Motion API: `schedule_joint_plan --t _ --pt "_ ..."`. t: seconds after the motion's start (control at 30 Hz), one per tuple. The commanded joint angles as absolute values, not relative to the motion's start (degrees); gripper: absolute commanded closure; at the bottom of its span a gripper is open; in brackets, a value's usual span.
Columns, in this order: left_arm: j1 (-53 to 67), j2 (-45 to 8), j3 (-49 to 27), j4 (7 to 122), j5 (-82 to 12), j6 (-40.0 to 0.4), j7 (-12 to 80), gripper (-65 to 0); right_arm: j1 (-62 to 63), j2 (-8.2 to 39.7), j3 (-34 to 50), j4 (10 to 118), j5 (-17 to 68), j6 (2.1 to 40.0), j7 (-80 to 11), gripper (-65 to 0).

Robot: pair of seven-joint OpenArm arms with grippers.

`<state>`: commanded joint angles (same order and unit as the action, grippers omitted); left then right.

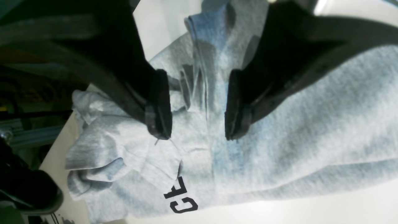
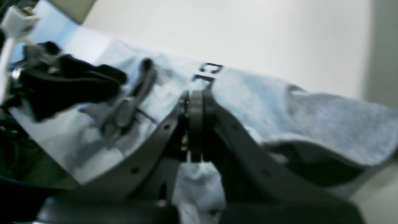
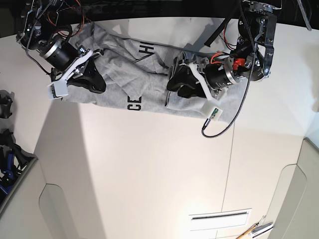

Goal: Fold the T-shirt properly
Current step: 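Move both grippers to the strip's middle and grasp the fabric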

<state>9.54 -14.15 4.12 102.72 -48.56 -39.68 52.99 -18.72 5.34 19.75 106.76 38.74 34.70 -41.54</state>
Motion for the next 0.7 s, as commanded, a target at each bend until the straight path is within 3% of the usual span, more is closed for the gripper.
schedule_joint_plan --t 0.33,0.7 --pt "9.58 -14.15 3.92 102.69 -48.38 -39.66 54.48 -31.4 -15.64 10.94 19.81 88.25 36.1 34.7 -37.06 0.0" --pt "9.54 -14.15 3.92 102.72 -46.96 -39.66 54.43 -31.4 -15.62 10.9 23.92 91.33 48.14 34.72 -42.35 0.0"
